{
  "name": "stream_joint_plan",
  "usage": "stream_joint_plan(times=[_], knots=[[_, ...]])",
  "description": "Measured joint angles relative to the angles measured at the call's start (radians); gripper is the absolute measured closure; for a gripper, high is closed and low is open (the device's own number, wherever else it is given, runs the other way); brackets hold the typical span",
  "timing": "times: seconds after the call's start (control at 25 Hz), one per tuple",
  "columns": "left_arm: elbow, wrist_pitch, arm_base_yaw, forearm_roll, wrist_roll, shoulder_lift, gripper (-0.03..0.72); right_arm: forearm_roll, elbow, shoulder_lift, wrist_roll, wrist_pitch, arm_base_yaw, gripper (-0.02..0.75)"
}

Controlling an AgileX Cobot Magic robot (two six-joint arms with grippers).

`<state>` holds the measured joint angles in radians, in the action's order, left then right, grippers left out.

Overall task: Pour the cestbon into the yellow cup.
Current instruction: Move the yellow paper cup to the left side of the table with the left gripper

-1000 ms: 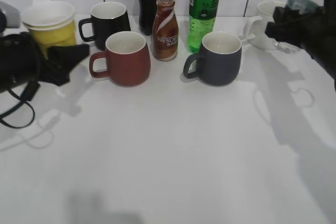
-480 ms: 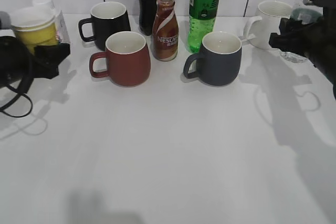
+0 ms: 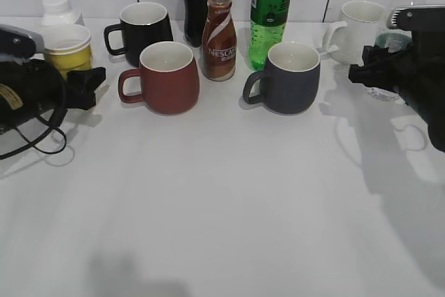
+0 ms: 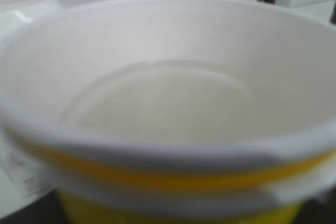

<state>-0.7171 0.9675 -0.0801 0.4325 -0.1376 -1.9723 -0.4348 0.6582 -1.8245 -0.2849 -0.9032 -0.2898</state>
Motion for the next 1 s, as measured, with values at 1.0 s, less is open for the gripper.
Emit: stream_joint_plan(times=[1.0], knots=[[-0.082, 0.065, 0.0, 0.004, 0.043, -0.156, 0.163, 0.0, 0.0, 0.0, -0.002, -0.031, 0.0, 0.276]])
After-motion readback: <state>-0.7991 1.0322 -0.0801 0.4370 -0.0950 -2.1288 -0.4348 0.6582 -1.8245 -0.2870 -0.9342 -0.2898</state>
